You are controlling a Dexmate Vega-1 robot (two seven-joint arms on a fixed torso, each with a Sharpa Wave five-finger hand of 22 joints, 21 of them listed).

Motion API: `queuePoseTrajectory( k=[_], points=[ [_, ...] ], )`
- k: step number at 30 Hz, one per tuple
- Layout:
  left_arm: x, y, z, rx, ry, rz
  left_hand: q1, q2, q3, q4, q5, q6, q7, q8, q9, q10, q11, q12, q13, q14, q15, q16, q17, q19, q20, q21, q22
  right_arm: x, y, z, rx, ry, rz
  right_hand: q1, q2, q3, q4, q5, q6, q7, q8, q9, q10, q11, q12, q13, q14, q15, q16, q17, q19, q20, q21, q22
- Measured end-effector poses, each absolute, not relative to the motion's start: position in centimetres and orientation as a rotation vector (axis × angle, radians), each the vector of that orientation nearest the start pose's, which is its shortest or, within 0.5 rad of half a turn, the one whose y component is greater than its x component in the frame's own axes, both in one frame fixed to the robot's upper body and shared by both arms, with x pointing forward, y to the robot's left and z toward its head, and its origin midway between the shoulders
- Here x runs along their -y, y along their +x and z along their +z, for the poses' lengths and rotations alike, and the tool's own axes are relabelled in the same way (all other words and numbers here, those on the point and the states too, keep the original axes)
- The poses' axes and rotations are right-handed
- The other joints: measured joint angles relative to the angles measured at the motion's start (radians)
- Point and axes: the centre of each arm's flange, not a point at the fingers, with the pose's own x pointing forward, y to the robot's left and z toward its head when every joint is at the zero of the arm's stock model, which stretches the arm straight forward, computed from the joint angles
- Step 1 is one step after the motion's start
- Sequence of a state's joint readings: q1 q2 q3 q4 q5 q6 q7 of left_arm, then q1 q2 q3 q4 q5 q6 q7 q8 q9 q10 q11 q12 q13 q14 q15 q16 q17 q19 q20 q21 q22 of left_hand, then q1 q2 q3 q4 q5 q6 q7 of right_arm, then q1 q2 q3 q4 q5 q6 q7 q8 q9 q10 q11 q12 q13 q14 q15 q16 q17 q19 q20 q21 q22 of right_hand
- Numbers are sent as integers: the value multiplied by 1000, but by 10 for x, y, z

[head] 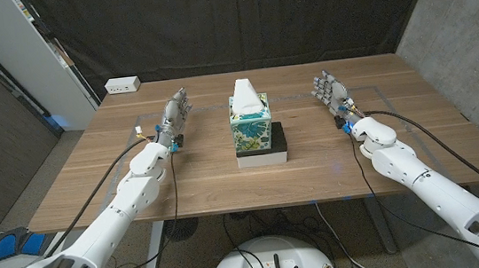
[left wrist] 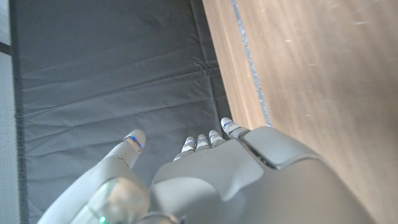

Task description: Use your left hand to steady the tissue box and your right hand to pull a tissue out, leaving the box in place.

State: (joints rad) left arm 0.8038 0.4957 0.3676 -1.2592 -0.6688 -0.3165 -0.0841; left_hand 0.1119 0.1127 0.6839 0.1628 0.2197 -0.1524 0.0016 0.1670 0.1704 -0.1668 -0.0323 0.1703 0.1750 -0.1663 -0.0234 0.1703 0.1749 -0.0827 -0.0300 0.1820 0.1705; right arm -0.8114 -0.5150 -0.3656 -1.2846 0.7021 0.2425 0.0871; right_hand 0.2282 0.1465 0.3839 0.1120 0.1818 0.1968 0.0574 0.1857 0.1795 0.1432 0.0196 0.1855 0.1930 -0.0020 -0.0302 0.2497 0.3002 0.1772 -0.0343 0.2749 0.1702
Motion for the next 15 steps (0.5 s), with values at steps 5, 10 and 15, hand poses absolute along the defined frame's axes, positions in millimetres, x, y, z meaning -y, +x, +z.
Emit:
queuePoseTrajectory(
  k=[5, 10, 15],
  points=[
    [-291, 657, -8, 647, -62, -252, 0, 0, 1, 1, 0, 0, 0, 0, 0, 0, 0, 0, 0, 0, 0, 0, 0, 0, 0, 0, 0, 299, 660, -19, 558, 88, 249, -5, 5, 8, 8, 8, 0, 0, 0, 0, 0, 0, 0, -2, 0, 0, 0, 0, 1, -1, 0, 0],
    [-292, 657, -7, 659, -71, -256, 0, 0, 1, 1, 0, -5, 6, 0, 0, 0, 0, 4, 0, 0, 0, 4, 0, 0, 0, 0, 0, 302, 660, -20, 556, 95, 241, -5, 5, 9, 9, 8, -4, 4, 0, 0, 0, 0, 0, -3, 0, 0, 0, -1, 6, -5, 0, 0],
    [-294, 658, -8, 662, -76, -255, 0, 0, 1, 1, 6, -9, 2, 0, 0, 0, 0, 4, 0, 0, 0, 4, 0, 0, 0, 0, 0, 303, 660, -20, 555, 98, 231, -5, 5, 10, 9, 8, -4, 4, 0, 0, -4, 4, 0, -3, 0, 0, 0, -7, 10, -1, -5, -3]
  ],
)
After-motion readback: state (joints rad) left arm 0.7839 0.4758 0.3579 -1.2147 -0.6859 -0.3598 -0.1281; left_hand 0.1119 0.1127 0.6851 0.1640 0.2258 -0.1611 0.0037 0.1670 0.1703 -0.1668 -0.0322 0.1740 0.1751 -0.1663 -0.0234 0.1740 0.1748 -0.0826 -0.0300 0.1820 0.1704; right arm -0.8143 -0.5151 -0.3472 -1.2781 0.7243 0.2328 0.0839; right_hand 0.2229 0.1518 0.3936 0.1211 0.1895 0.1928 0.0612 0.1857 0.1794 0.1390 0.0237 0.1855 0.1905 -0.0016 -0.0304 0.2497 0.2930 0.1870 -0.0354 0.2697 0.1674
